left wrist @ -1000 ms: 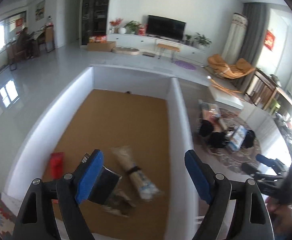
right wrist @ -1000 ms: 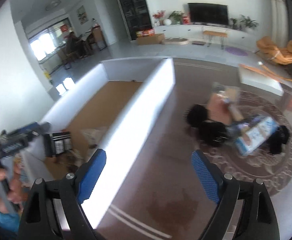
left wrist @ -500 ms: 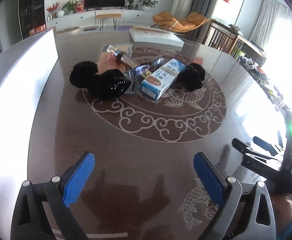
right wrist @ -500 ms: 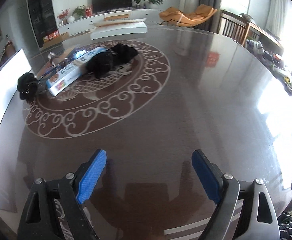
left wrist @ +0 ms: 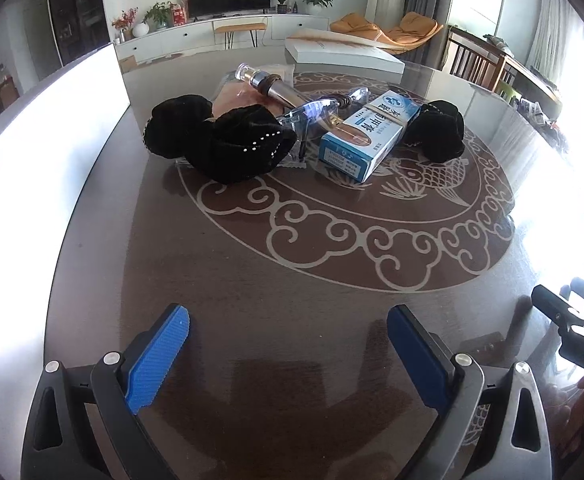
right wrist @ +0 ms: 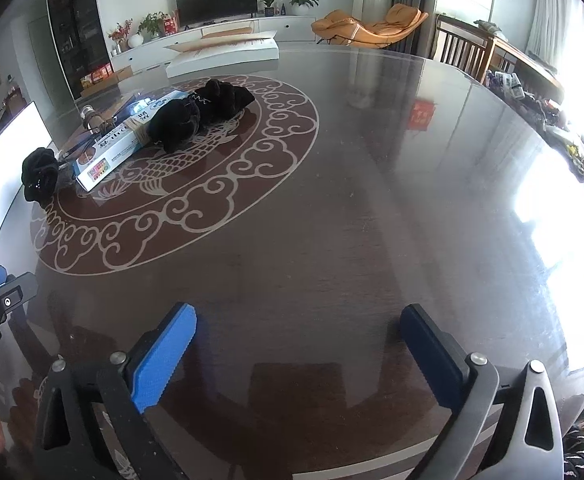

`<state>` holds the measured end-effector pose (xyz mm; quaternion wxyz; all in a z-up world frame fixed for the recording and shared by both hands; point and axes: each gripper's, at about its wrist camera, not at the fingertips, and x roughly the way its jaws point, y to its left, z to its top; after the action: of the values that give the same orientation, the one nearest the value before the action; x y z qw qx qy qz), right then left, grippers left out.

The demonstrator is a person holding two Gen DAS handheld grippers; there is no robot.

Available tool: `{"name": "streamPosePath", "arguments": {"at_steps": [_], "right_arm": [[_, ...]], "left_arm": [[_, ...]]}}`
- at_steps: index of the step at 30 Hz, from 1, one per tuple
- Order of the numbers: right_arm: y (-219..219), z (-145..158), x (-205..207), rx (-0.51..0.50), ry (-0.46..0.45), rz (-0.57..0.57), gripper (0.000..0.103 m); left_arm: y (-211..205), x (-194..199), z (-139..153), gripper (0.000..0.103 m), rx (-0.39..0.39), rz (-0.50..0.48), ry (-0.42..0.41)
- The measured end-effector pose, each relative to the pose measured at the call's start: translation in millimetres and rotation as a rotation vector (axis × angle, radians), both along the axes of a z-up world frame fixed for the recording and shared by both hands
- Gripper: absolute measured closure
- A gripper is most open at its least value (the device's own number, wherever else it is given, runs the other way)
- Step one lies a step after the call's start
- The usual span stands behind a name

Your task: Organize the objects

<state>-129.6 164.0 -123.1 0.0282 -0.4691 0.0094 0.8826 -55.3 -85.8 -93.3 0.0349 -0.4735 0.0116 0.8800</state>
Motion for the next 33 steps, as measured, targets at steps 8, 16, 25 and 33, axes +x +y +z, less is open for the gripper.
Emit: {"name": "streamPosePath", "arguments": {"at_steps": [8, 16, 25, 33], "right_arm": [[-2, -1, 0, 0.002, 0.005, -0.006, 0.0], [1, -1, -15, 0.0, -0.007, 0.013, 0.0], [1, -2, -20, 0.001, 0.007, 0.006, 0.0], [2, -1, -21, 0.001, 0.004, 0.006, 0.0]], "left_arm": [[3, -2, -3, 0.0, -0.013, -0.011, 0.015], [5, -1, -3, 0.0, -0.013, 0.0, 0.023], [5, -1, -4, 0.0, -0.012, -0.001, 0.024], [5, -2, -4, 0.0, -0.012, -0.001, 0.024]]}}
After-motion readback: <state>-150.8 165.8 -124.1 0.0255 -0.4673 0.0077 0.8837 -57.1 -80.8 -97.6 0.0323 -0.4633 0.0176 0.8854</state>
